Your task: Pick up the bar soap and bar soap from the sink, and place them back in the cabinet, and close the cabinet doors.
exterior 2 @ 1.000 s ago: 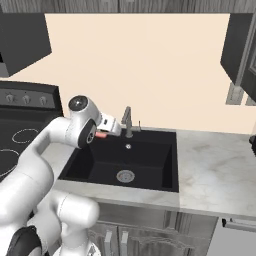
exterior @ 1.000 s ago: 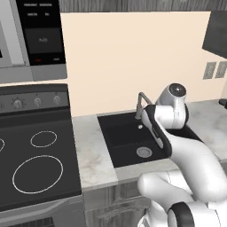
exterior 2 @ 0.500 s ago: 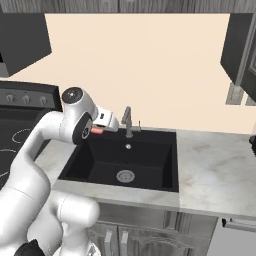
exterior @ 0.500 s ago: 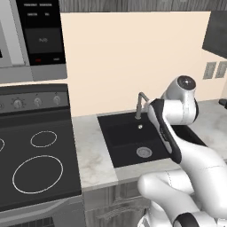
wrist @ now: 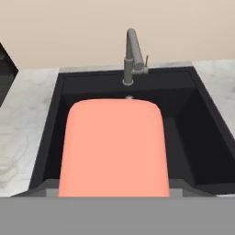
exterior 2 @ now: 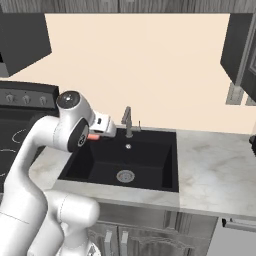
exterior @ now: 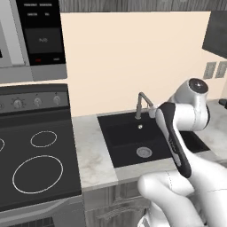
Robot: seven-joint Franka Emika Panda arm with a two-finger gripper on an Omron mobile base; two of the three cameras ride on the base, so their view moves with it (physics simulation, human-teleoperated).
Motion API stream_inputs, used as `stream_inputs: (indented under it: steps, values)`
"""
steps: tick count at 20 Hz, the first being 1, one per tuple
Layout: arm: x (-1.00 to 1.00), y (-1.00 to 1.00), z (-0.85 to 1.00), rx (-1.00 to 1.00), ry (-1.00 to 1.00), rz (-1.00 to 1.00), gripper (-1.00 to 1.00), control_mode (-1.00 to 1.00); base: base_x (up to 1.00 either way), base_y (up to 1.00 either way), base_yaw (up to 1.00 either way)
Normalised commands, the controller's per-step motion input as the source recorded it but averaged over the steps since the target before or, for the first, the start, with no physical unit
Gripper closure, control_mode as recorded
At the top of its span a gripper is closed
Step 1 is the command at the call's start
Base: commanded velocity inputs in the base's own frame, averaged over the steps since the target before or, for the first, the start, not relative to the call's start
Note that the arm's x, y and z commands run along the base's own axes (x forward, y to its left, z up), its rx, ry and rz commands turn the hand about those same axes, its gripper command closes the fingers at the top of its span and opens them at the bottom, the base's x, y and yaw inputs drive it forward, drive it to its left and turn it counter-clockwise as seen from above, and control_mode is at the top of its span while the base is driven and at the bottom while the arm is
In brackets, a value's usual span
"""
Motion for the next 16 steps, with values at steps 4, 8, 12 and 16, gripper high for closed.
stream_inputs:
  steps: [4, 8, 12, 16]
  values:
    - [-0.39, 0.0, 0.0, 0.0, 0.0, 0.06, 1.0, -1.0, 0.0, 0.0, 0.0]
    - [-0.24, 0.03, 0.0, -0.03, 0.0, 0.02, 1.0, -1.0, 0.0, 0.0, 0.0]
    - [-0.18, 0.07, 0.0, -0.07, -0.02, 0.0, 1.0, -1.0, 0.0, 0.0, 0.0]
    - [-0.23, 0.03, 0.0, -0.09, -0.05, 0.0, 1.0, -1.0, 0.0, 0.0, 0.0]
